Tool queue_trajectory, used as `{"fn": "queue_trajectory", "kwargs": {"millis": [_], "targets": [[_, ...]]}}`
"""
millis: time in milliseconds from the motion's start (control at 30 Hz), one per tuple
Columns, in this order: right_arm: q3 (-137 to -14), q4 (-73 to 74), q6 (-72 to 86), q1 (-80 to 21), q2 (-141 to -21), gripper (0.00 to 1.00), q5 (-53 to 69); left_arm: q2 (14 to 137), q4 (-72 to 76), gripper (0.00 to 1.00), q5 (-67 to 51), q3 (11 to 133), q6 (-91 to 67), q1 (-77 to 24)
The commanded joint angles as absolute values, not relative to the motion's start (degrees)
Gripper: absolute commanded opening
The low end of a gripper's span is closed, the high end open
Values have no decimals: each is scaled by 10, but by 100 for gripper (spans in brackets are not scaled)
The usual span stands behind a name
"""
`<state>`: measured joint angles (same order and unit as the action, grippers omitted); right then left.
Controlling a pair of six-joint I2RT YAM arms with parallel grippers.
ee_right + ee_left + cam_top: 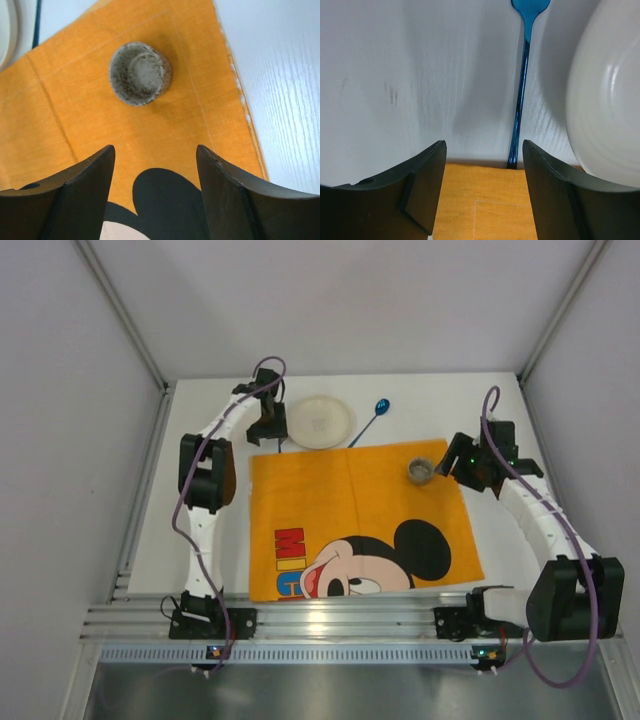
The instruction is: Set the dinner table for one person
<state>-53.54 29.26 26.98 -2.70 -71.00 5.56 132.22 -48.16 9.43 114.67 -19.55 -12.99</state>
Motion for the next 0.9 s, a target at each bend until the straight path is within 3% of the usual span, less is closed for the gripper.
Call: {"fn": "queue_trajectory", "kwargs": {"millis": [0,167,333,500,600,633,867], "targets": [[-526,318,254,-13,-700,66,50,1331,-474,68,87,1172,-193,-130],[-514,322,248,-4,-695,63,46,1361,-473,68,90,1193,-185,-132],[-505,323,244,-4,-691,61,45,1397,-472,59,89,1219,-185,-132],[-497,328,243,17,-688,59,44,1440,-477,41,91,1269,-195,-130],[-501,332,239,19,-689,57,44,1478,-496,19,87,1315,-198,-127],[-504,333,239,20,-691,57,42,1493,-502,3,84,1325,-198,-123],[-557,341,234,20,-718,56,46,1453,-476,0,67,1378,-210,-107]]}}
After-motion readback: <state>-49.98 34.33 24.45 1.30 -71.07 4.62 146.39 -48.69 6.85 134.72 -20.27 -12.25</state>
